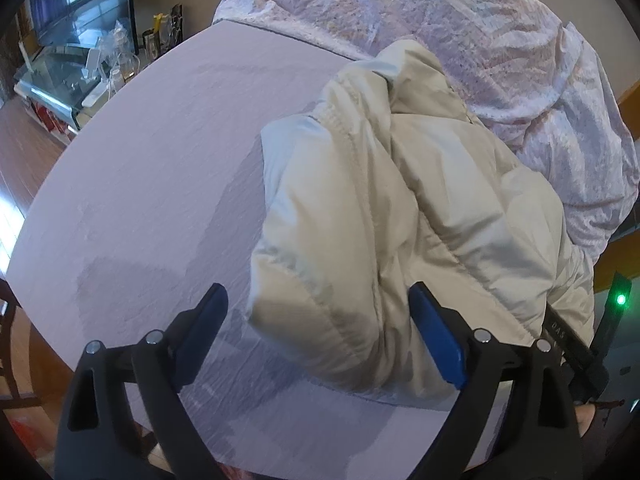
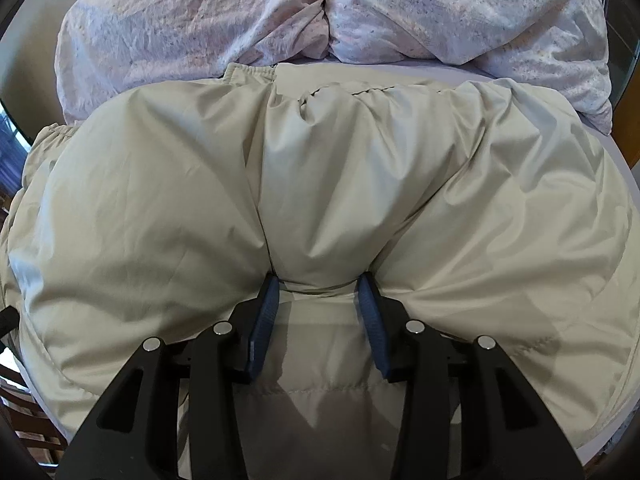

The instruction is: Fold large clothes

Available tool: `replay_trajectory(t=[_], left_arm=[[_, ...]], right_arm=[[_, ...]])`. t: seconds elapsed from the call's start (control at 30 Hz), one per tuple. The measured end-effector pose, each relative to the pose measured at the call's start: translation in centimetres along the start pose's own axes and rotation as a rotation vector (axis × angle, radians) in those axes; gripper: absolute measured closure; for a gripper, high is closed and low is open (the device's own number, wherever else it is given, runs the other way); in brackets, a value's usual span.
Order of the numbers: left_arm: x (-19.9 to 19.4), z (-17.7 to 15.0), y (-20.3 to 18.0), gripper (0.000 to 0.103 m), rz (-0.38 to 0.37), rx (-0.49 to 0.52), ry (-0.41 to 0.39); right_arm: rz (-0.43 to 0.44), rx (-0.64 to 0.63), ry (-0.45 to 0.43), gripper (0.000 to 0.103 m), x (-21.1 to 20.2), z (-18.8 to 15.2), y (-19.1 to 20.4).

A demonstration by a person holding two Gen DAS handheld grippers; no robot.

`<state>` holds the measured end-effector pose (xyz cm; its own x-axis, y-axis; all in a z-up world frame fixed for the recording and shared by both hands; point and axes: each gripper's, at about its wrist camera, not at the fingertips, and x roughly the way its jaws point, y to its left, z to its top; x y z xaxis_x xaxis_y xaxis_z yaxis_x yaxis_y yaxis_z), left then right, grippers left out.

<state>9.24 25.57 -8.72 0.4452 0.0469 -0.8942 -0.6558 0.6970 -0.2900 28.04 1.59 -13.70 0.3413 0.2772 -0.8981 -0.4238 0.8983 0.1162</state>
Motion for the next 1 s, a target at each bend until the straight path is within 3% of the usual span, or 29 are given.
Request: replay_trajectory(t=[0.37, 0.53, 0.67, 0.77, 1.0], left_arm=[[2.0, 0.4, 0.6, 0.013, -0.048, -0.095, -0.011], [0.9, 1.0, -0.9, 0.042, -0.023, -0.042, -0.051], [0.3, 1.2, -1.9, 0.059, 0.004, -0.021, -0.065], [-0.2, 1.3, -2.2, 0.068, -0.003, -0.022, -0.075], [-2.2, 1.3, -3.4, 0.075, -0.031, 0.0, -0.117]], right_arm=[[0.012, -0.001, -0.009, 0.059, -0.2, 0.1, -0.1], [0.016, -0.003, -0.007, 0.059, -0.2, 0.1, -0.1], [0.018, -0.002, -0.008, 0.059, -0.3, 0.1, -0.1], [0.021, -0.005, -0.01, 0.059, -0.3, 0.1, -0.2], [0.048, 0.0, -0.009, 0.059, -0.5, -0.3, -0.6]])
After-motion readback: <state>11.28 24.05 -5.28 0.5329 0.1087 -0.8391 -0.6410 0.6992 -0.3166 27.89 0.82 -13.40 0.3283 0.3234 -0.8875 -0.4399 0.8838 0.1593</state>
